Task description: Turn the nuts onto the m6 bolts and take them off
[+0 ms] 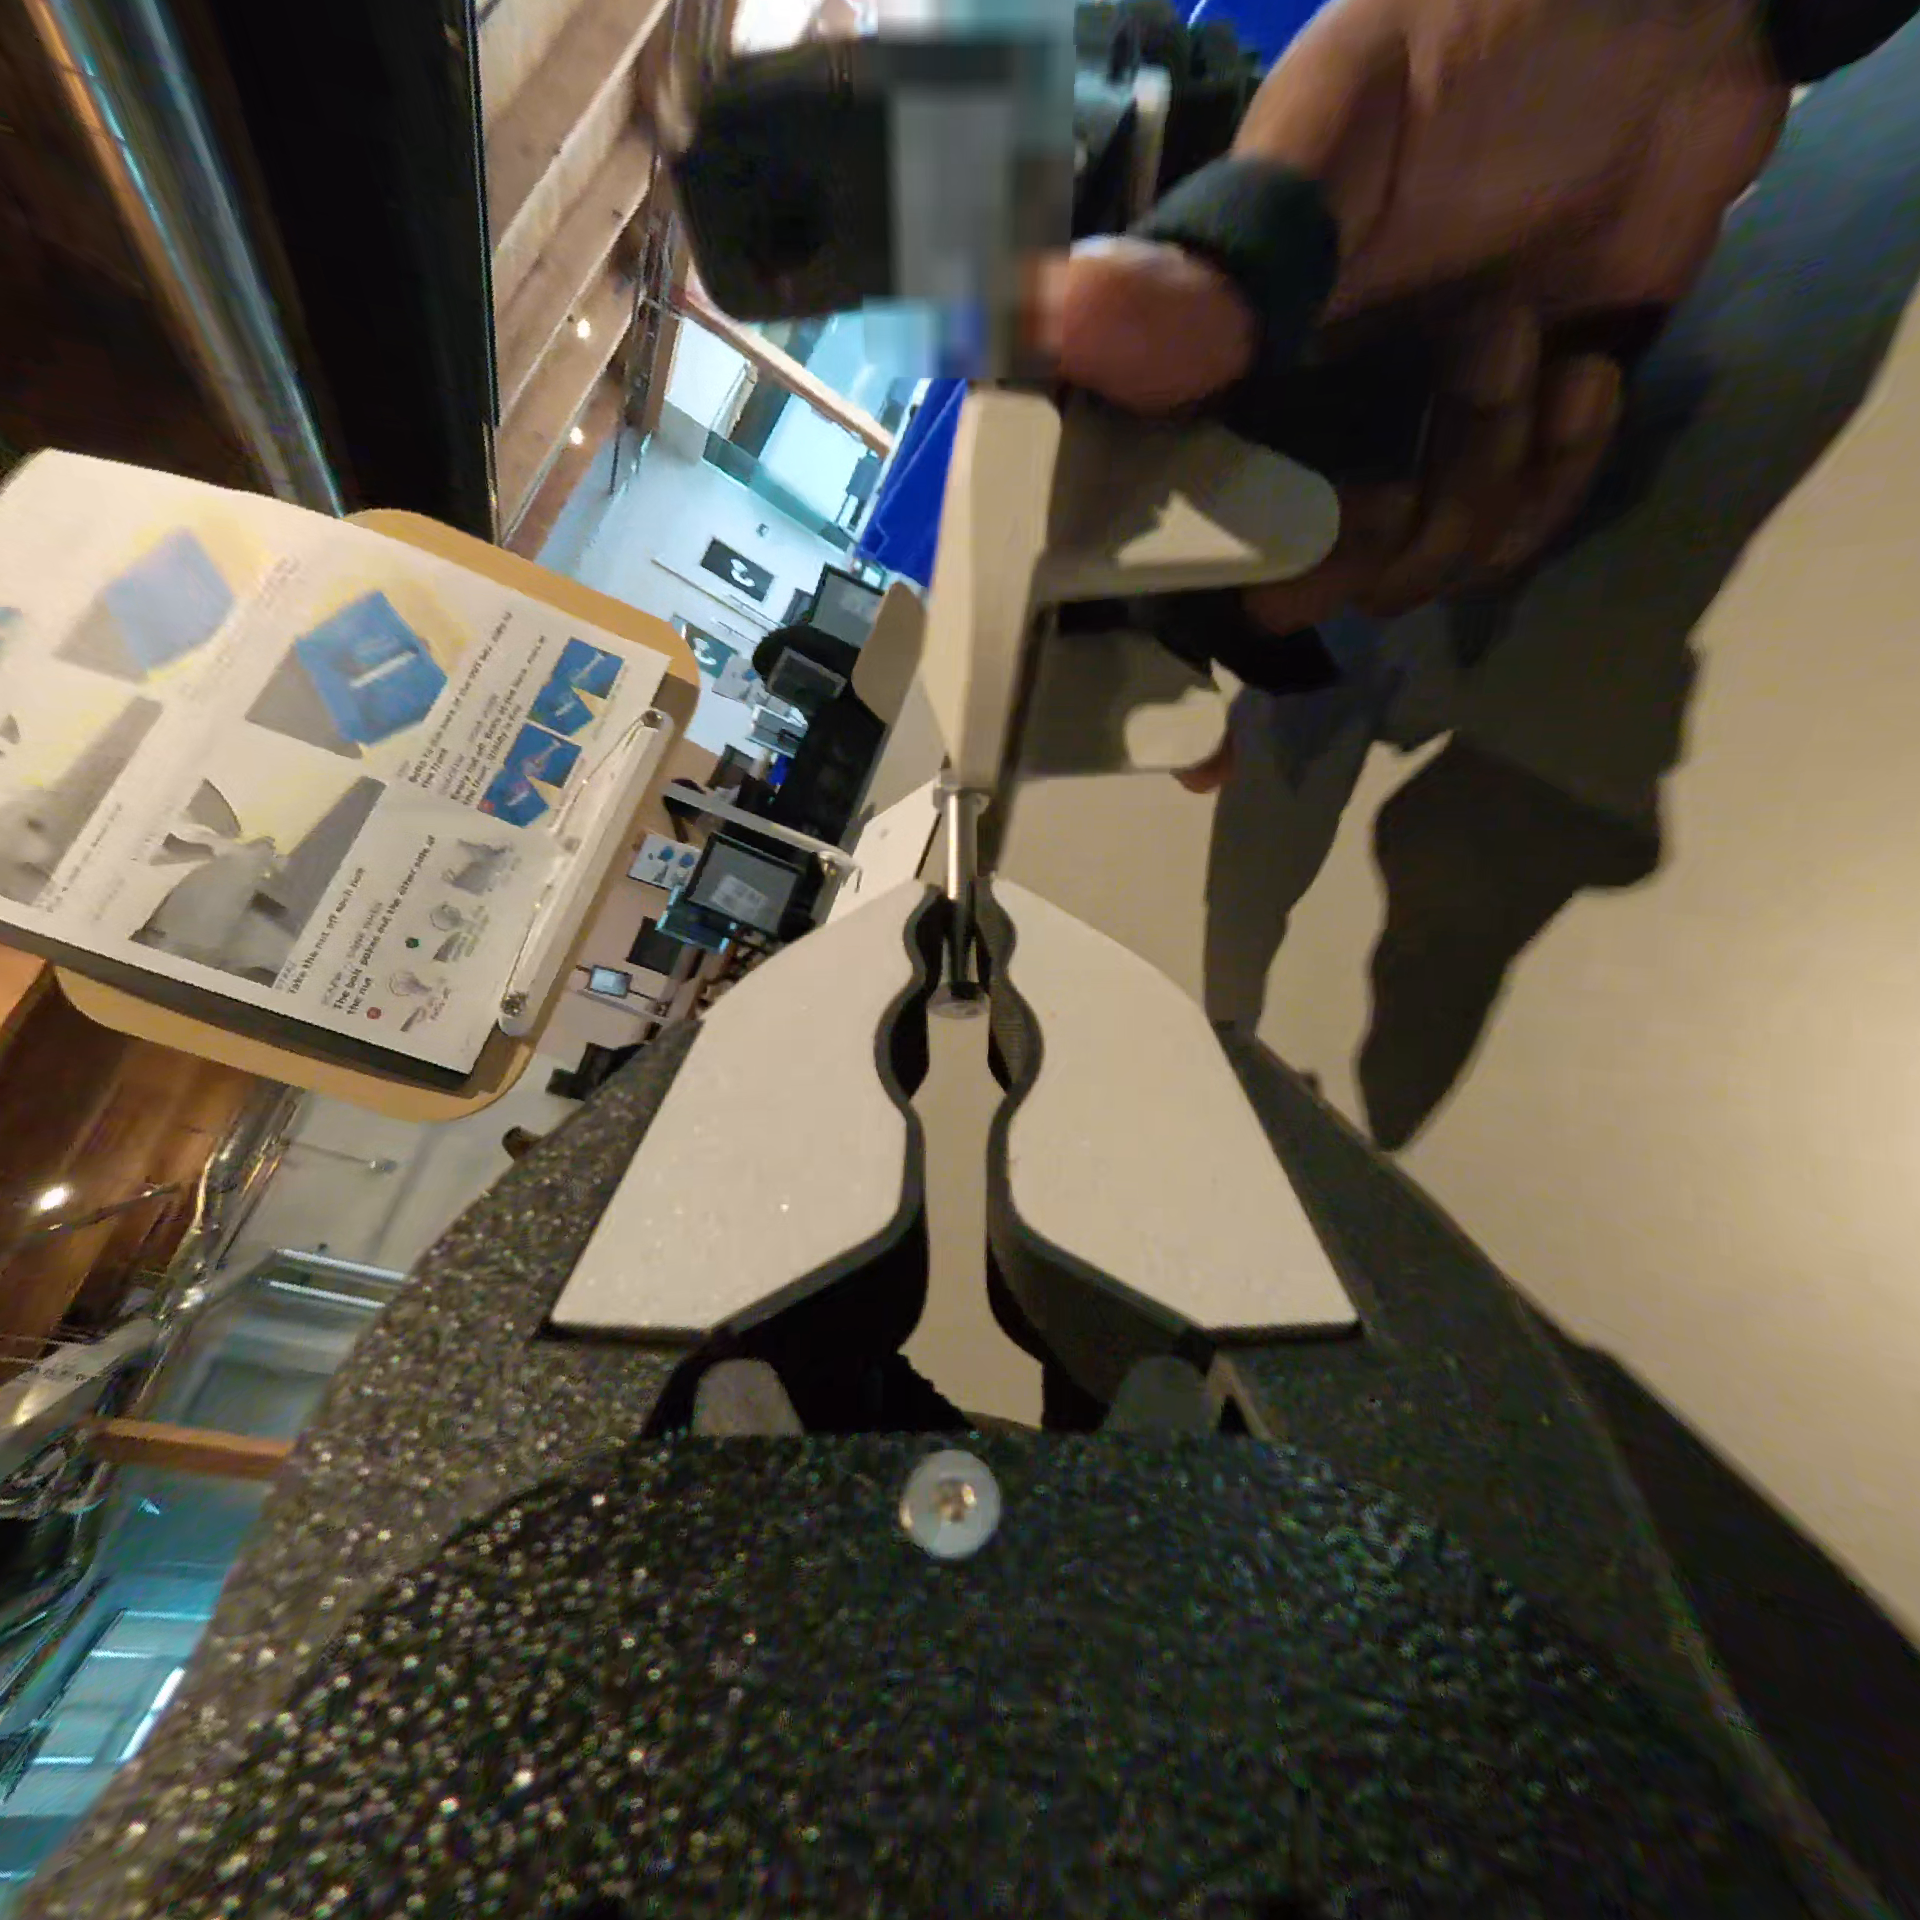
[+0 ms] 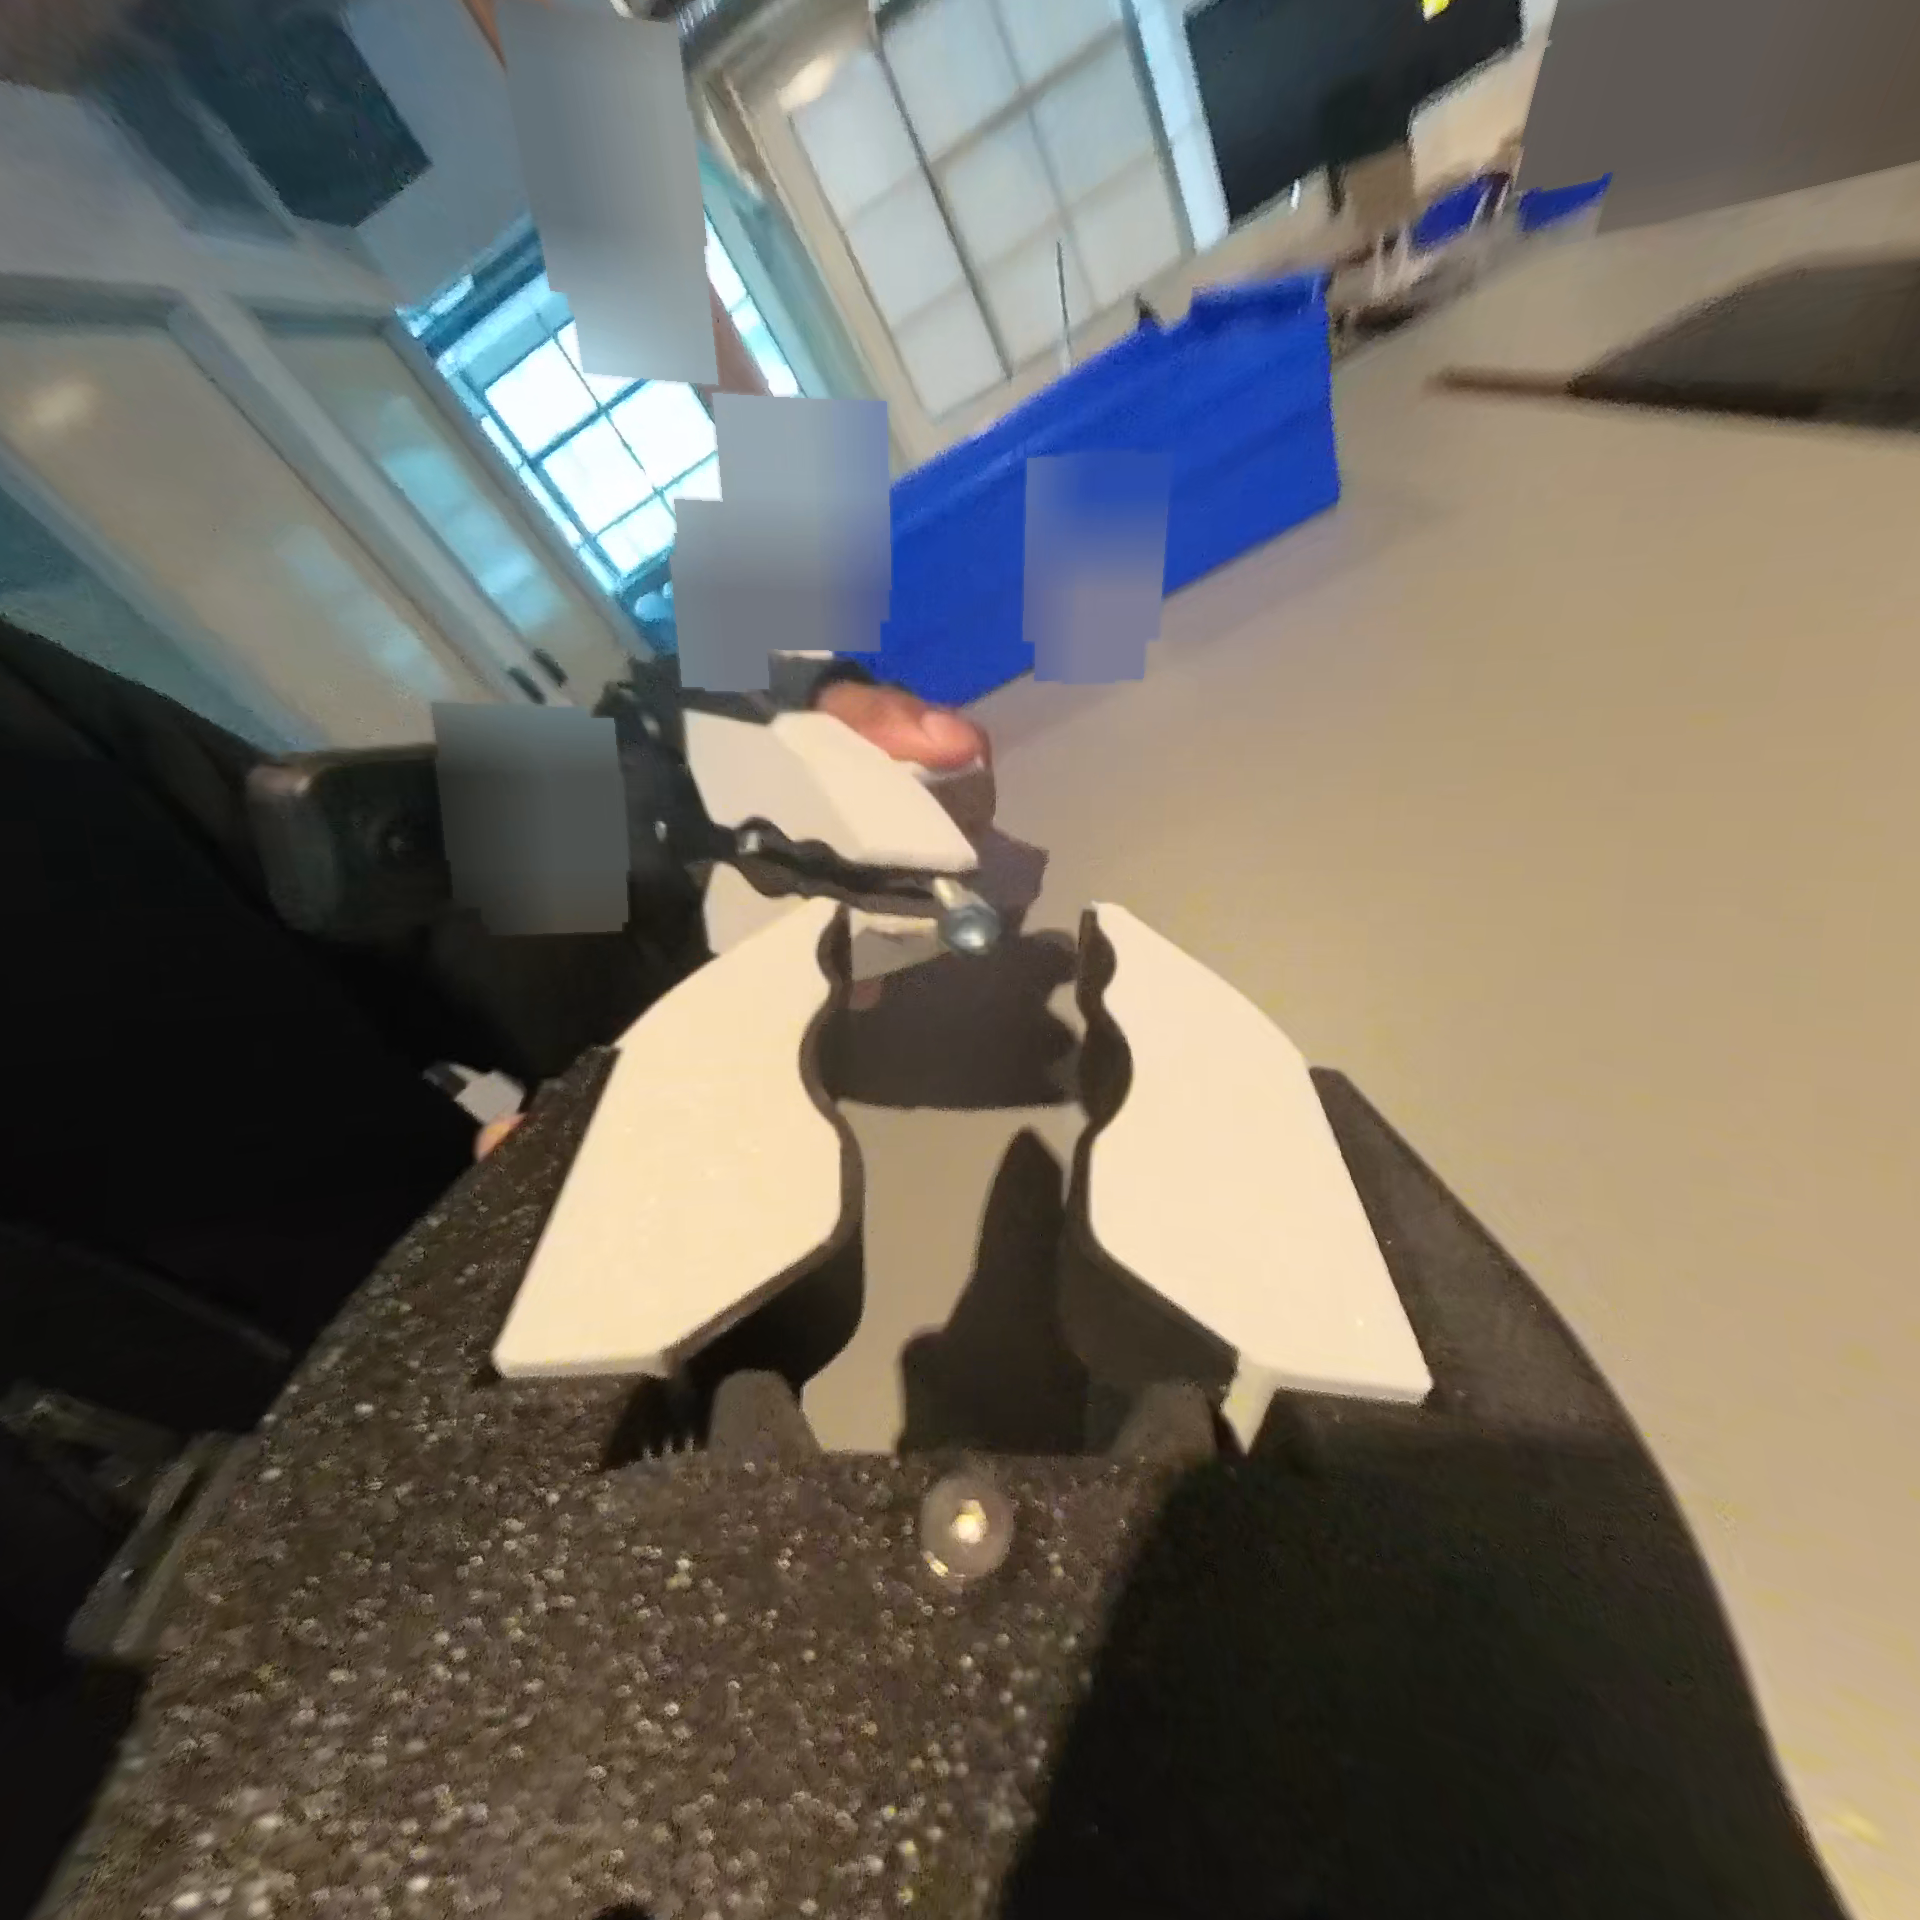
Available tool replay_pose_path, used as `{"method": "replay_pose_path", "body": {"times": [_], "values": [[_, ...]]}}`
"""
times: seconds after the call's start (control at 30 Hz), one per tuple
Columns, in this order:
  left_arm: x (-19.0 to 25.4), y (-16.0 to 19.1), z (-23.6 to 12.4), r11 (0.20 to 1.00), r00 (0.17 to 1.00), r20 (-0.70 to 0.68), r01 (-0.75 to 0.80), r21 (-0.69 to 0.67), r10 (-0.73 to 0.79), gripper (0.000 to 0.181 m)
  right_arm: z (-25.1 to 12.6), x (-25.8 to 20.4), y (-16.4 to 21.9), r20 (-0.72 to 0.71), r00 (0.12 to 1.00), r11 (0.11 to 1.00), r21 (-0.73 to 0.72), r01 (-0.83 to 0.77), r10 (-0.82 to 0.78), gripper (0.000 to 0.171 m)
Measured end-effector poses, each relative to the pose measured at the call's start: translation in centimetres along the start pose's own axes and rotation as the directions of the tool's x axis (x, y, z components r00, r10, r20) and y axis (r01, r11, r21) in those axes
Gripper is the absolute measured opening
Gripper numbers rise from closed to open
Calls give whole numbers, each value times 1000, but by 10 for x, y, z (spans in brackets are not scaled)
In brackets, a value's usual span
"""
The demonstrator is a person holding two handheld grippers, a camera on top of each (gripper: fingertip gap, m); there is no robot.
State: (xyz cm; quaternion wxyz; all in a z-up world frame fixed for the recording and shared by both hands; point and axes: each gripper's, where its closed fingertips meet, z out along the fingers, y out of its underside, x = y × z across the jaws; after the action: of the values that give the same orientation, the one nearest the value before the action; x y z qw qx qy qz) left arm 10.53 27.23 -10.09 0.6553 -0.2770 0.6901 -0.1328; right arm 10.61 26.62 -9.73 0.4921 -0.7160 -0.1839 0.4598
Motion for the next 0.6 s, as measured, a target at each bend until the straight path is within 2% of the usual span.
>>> {"method": "replay_pose_path", "body": {"times": [0.2,0.43,0.6], "values": [[-7,3,-7,998,997,45,-59,-8,59,5,5,-4,14,21,999,995,-100,-28,30,42],[-1,1,-8,997,997,16,-73,7,72,5,5,-7,7,28,999,998,-56,-16,17,40],[3,-2,-8,997,997,-3,-77,14,77,6,6,-14,0,41,999,1000,-22,16,-15,27]]}}
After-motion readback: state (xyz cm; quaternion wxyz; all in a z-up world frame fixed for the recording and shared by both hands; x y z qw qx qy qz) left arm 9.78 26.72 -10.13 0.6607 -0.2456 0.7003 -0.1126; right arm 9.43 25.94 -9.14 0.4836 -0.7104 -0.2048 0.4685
